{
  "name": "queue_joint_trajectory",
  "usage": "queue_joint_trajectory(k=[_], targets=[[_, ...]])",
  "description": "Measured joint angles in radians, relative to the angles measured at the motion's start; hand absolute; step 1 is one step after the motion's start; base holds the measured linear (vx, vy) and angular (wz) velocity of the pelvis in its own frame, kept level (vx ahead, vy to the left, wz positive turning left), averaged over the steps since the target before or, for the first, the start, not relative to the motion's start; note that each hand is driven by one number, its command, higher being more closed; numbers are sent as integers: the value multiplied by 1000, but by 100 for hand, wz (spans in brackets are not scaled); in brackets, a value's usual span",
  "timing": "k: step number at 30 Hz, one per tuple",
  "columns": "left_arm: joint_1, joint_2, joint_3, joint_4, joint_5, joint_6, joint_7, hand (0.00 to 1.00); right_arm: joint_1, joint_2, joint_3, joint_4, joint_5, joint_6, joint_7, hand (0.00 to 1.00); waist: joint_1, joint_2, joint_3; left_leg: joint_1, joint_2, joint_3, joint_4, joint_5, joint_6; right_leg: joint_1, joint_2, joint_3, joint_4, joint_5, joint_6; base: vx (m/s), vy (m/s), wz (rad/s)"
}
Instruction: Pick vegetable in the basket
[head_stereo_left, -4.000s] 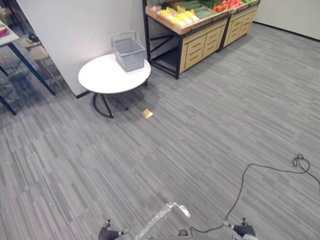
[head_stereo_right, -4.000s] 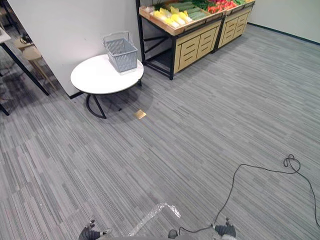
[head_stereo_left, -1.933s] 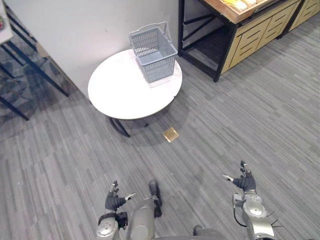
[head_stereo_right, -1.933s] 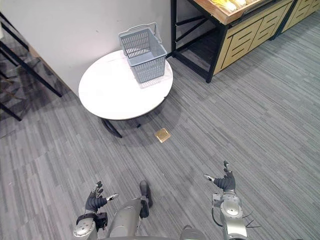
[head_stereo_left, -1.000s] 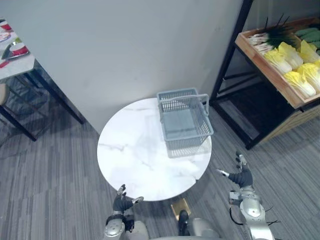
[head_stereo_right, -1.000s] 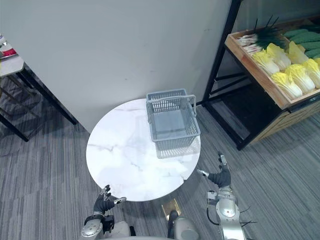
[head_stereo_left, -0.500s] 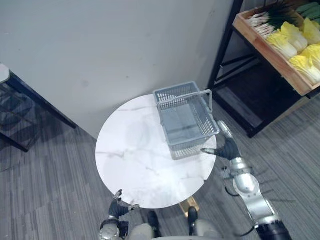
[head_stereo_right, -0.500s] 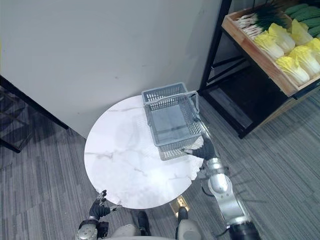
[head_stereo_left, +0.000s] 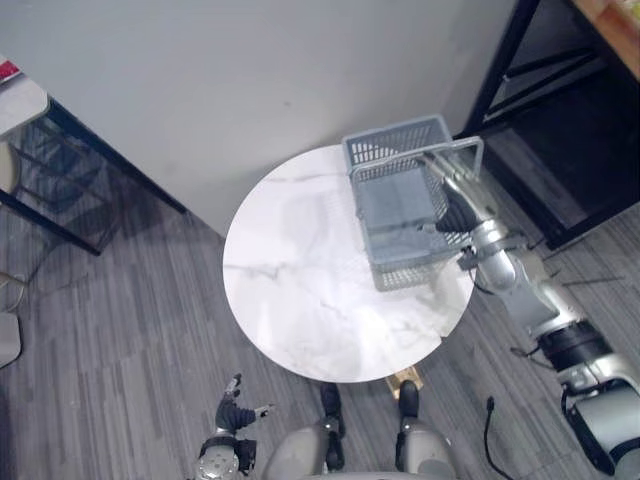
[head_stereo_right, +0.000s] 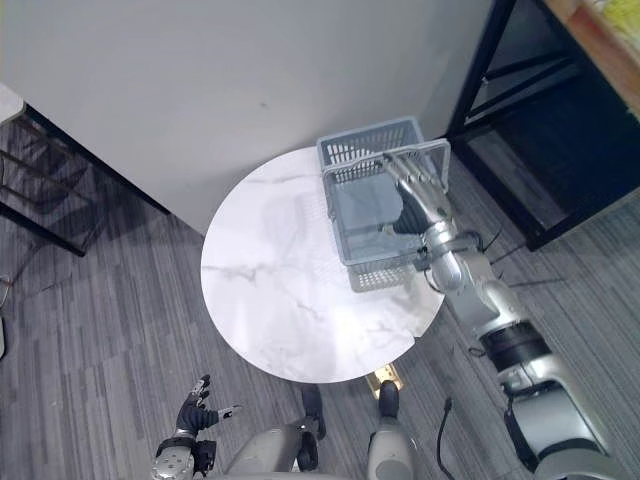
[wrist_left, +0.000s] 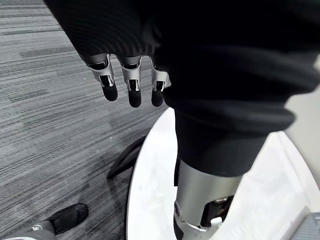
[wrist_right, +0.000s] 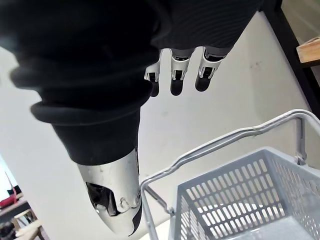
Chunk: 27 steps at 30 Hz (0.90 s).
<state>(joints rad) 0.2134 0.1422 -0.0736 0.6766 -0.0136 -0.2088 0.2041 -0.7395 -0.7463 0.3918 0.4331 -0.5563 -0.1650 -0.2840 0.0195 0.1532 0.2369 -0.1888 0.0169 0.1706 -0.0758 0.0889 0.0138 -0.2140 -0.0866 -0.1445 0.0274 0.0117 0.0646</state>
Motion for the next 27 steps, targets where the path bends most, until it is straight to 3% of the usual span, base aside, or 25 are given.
queue_joint_trajectory(k=[5,7,10,14,15,20,27], targets=[[-4,0,0,0,-30,-8,1,0,-165,-25,40,108,-6,18,-14,0,3,22,20,-31,-3,-32,-16,24,-1,-23,-2,-31,2,1,0,16,16,19],[-20,0,0,1,-38,-15,0,0,-228,-60,64,178,-6,20,-18,0,24,40,31,-45,-2,-43,-16,32,-4,-31,-2,-43,3,1,-1,22,2,15],[-35,0,0,1,-64,-22,-1,0,-321,-70,101,274,-6,23,-16,0,26,66,59,-62,-2,-78,-17,46,-13,-38,-1,-67,4,1,-1,17,-10,21],[-44,-3,-3,1,-93,-34,-6,0,-398,-84,120,391,-4,30,-16,0,54,82,70,-104,-1,-121,-17,71,-28,-82,-2,-82,26,-5,-10,0,-24,16],[-44,-3,-3,1,-100,-38,-7,0,-414,-90,120,433,-3,40,-14,100,55,89,74,-119,-2,-150,-17,88,-41,-90,-5,-99,31,-8,-14,-5,-36,31],[-47,-2,-4,2,-113,-41,-10,0,-446,-119,119,539,-2,59,0,100,82,109,93,-137,1,-205,-18,122,-61,-126,-13,-131,112,-51,-30,-22,-55,25],[-46,-2,-6,4,-132,-40,-33,0,-426,-125,107,548,60,58,21,100,81,109,94,-149,8,-248,-18,141,-78,-185,-26,-142,235,-117,-56,-42,-67,8]])
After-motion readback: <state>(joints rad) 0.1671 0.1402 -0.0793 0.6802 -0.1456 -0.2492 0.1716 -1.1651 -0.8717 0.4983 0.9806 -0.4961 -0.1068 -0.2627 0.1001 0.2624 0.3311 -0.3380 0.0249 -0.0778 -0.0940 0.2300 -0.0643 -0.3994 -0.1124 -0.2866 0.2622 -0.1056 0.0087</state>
